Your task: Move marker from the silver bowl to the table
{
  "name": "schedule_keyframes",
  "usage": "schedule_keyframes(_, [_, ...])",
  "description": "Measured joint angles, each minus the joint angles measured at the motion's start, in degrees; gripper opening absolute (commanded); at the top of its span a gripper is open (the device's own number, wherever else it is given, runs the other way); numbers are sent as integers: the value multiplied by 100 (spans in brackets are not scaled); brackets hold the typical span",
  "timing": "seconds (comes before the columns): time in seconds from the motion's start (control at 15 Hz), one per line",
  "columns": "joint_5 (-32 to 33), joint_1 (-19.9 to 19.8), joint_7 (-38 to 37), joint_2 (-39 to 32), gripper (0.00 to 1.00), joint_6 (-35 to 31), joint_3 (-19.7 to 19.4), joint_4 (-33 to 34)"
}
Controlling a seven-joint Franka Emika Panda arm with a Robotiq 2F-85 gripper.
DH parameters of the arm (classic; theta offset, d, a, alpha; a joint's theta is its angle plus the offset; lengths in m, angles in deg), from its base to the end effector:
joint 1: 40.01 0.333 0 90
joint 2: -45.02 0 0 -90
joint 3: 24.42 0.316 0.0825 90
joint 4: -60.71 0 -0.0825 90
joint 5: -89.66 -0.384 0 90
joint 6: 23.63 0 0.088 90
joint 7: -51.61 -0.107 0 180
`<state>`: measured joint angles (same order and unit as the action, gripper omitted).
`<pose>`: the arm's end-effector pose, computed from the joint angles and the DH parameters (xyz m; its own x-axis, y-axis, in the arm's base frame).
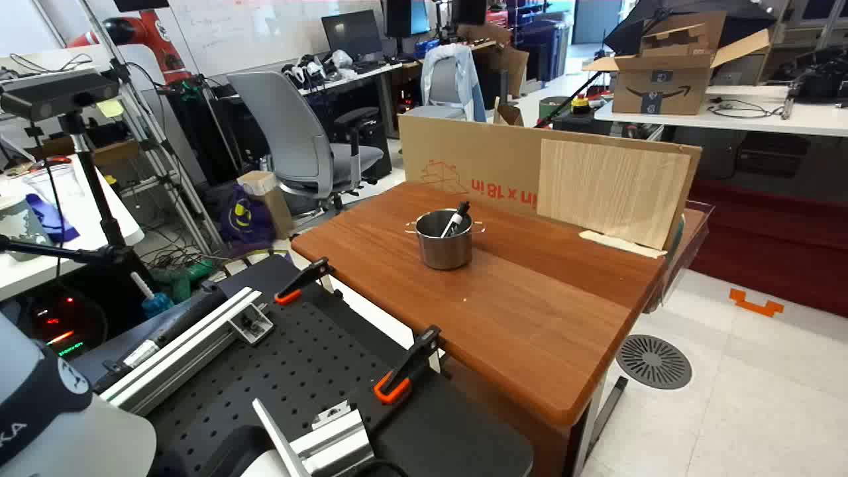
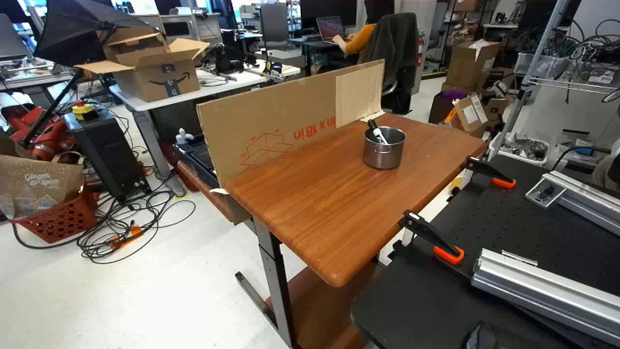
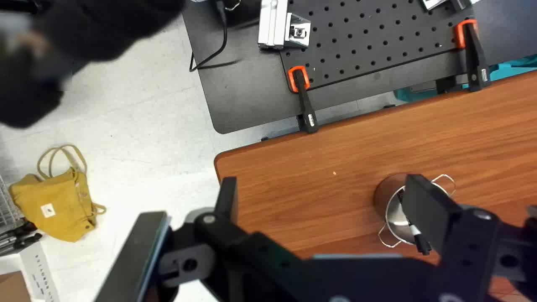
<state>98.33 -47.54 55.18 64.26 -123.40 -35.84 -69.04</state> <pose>0.4010 -0.1572 0.4769 0.9574 -0.2117 -0.1965 -0.2029 -0.9771 0.0639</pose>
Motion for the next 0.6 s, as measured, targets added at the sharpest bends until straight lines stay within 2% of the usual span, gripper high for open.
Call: schedule_keyframes(0.6, [0, 1, -8, -12, 100, -11, 58, -50])
